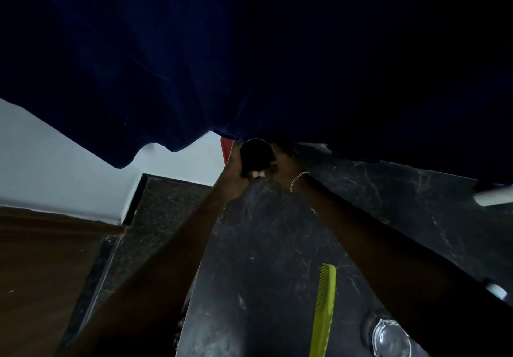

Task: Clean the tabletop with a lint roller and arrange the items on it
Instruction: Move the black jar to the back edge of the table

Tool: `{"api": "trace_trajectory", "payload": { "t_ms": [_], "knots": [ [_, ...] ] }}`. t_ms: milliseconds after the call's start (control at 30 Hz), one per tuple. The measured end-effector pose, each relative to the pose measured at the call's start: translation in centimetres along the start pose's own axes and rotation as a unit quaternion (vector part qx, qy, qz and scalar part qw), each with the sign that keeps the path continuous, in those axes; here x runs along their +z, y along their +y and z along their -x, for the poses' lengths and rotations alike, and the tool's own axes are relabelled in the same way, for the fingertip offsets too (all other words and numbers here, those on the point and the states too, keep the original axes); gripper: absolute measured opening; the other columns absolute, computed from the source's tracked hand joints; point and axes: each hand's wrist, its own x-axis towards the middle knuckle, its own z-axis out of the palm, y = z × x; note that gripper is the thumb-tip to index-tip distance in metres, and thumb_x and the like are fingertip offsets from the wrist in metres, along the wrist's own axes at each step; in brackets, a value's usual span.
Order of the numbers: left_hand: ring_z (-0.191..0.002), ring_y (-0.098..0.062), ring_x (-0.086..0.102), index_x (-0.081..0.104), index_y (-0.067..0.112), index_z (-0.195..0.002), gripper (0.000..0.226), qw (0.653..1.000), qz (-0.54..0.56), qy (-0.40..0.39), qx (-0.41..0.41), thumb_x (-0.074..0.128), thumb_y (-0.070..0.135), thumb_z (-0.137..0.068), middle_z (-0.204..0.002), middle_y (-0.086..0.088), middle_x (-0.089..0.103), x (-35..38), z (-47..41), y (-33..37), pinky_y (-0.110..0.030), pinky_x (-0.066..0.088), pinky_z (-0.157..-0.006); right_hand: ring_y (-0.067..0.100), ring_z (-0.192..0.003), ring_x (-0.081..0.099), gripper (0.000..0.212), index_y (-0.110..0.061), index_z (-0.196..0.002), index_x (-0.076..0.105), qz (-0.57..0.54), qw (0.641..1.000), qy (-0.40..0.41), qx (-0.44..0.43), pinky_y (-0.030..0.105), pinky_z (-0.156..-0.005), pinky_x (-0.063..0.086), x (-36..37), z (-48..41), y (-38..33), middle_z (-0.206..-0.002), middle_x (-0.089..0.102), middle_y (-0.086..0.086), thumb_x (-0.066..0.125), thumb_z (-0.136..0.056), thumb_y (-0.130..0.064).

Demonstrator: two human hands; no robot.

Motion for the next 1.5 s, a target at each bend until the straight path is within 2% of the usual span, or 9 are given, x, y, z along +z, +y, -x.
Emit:
{"api": "trace_trajectory", "payload": {
  "t_ms": [300, 467, 533, 600, 700, 867, 1033, 1267, 1500],
  "knots": [
    [-0.128, -0.007, 0.043, 0.014, 0.044, -0.156, 0.095, 0.999, 0.014, 0.010, -0.027, 0.074, 0.014, -0.089, -0.147, 0.007, 0.047, 0.4, -1.9, -1.1, 0.004, 0.038, -0.076, 0.026, -0.118, 0.061, 0.073, -0.017, -0.140, 0.042, -0.021, 1.000, -0.015, 0.008, 0.049, -0.104, 0.050, -0.1, -1.7, 0.9, -0.123, 0.060, 0.003, 0.078, -0.078, -0.006],
    [-0.128, -0.011, 0.047, 0.012, 0.043, -0.159, 0.097, 0.998, 0.024, 0.035, -0.054, 0.075, 0.020, -0.088, -0.152, 0.002, 0.050, 0.7, -1.2, -0.4, -0.020, 0.040, -0.100, 0.028, -0.120, 0.061, 0.075, -0.014, -0.142, 0.041, 0.001, 1.000, -0.016, 0.009, 0.047, -0.105, 0.049, -0.1, -1.7, 0.5, -0.130, 0.061, 0.009, 0.080, -0.077, -0.010],
    [-0.135, -0.021, 0.051, 0.013, 0.037, -0.162, 0.092, 0.994, 0.033, 0.059, -0.082, 0.069, 0.042, -0.089, -0.152, -0.005, 0.050, 0.8, -0.8, 0.3, -0.037, 0.042, -0.110, 0.028, -0.124, 0.059, 0.082, -0.016, -0.146, 0.037, -0.002, 1.000, -0.019, 0.015, 0.048, -0.108, 0.047, -0.1, -1.3, 0.2, -0.134, 0.060, 0.009, 0.080, -0.077, -0.012],
    [-0.136, -0.022, 0.052, 0.016, 0.039, -0.161, 0.094, 0.991, 0.029, 0.076, -0.106, 0.066, 0.057, -0.084, -0.152, -0.002, 0.051, 0.7, -0.1, 0.9, -0.039, 0.041, -0.111, 0.029, -0.127, 0.056, 0.091, -0.019, -0.152, 0.028, 0.009, 1.000, -0.011, 0.022, 0.048, -0.110, 0.045, -0.2, -0.7, 0.1, -0.138, 0.058, 0.010, 0.080, -0.077, -0.018],
    [-0.140, -0.028, 0.050, 0.013, 0.036, -0.162, 0.103, 0.995, -0.042, 0.068, -0.059, 0.081, 0.034, -0.084, -0.156, -0.006, 0.046, 0.4, 1.7, 0.7, -0.046, 0.045, -0.113, 0.030, -0.137, 0.046, 0.104, -0.024, -0.158, 0.012, 0.035, 0.999, 0.008, 0.015, 0.045, -0.115, 0.039, -0.3, 1.1, 0.3, -0.150, 0.047, 0.010, 0.080, -0.079, -0.026],
    [-0.152, -0.033, 0.035, 0.012, 0.040, -0.161, 0.091, 0.986, -0.118, 0.113, -0.020, 0.063, 0.064, -0.090, -0.168, -0.003, 0.024, 1.0, 6.2, 1.1, -0.056, 0.045, -0.115, 0.026, -0.151, 0.024, 0.109, -0.025, -0.159, 0.010, 0.091, 0.993, 0.052, -0.049, 0.048, -0.121, 0.030, -0.5, 5.9, 1.5, -0.165, 0.019, 0.005, 0.081, -0.077, -0.037],
    [-0.163, -0.027, 0.001, 0.006, 0.038, -0.164, 0.085, 0.939, -0.302, 0.149, 0.065, 0.041, 0.075, -0.096, -0.175, -0.001, 0.006, 2.9, 11.2, 1.7, -0.056, 0.015, -0.128, 0.021, -0.155, 0.011, 0.107, -0.031, -0.158, 0.005, 0.204, 0.968, 0.096, -0.112, 0.056, -0.118, 0.021, -0.3, 12.1, 3.7, -0.168, 0.007, -0.005, 0.071, -0.078, -0.055],
    [-0.163, -0.027, -0.006, 0.007, 0.030, -0.166, 0.080, 0.886, -0.428, 0.103, 0.145, 0.031, 0.070, -0.102, -0.176, -0.006, 0.002, 7.9, 17.5, 3.9, -0.058, 0.012, -0.130, 0.017, -0.155, 0.003, 0.102, -0.027, -0.158, 0.006, 0.252, 0.945, 0.139, -0.154, 0.047, -0.115, 0.023, -1.6, 21.6, 7.9, -0.168, 0.005, -0.003, 0.066, -0.081, -0.058],
    [-0.163, -0.027, -0.008, 0.009, 0.028, -0.166, 0.077, 0.880, -0.435, 0.073, 0.178, 0.031, 0.066, -0.103, -0.176, -0.005, 0.002, 17.1, 22.4, 6.6, -0.059, 0.010, -0.130, 0.015, -0.155, 0.003, 0.099, -0.028, -0.159, 0.005, 0.247, 0.948, 0.148, -0.139, 0.050, -0.118, 0.024, -5.7, 30.6, 14.4, -0.168, 0.004, -0.005, 0.062, -0.084, -0.060]
  ]
}}
